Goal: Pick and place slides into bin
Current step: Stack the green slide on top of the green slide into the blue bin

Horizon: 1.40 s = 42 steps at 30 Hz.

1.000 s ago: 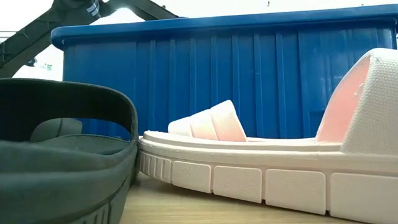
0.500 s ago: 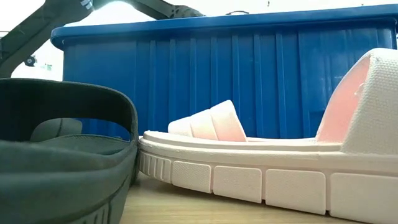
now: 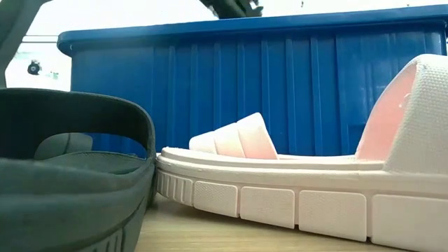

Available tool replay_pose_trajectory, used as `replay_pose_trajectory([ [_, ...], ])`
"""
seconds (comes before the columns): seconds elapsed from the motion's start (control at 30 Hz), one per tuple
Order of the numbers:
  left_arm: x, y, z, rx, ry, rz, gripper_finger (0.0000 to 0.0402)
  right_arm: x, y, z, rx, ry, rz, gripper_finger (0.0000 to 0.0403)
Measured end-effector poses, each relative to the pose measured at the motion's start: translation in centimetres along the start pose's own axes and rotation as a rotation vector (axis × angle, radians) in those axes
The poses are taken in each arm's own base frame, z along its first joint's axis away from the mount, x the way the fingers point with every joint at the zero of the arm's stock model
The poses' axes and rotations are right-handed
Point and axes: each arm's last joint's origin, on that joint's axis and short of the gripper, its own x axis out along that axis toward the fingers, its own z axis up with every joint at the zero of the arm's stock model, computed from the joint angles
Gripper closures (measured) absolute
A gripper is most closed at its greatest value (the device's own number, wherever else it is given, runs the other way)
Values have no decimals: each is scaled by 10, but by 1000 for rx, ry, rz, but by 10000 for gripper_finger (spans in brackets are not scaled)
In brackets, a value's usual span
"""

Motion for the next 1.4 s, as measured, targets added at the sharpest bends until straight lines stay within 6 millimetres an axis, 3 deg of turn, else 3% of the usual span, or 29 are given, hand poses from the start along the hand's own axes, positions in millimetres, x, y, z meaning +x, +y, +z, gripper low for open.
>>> replay_pose_trajectory([
  [0.27, -87, 24, 29, -140, -224, -172, 242, 0, 0, -1, -37, 3, 1, 211],
  [0.57, -163, 35, 25, -261, -226, -419, 253, 0, 0, -3, -52, 20, -1, 211],
  [0.77, -184, 34, 11, -400, -80, -502, 253, 1, 1, -4, -53, 24, -1, 211],
  [1.0, -200, 20, -18, -610, 317, -759, 253, 2, 2, -5, -57, 29, 0, 211],
  [1.1, -208, 11, -27, -670, 475, -780, 253, 2, 2, -5, -68, 28, 0, 211],
  [1.23, -223, -2, -30, -680, 556, -804, 253, 2, 2, -5, -60, 28, -1, 211],
  [1.4, -245, -14, -28, -651, 539, -795, 253, 2, 2, -5, 11, 28, -1, 211],
])
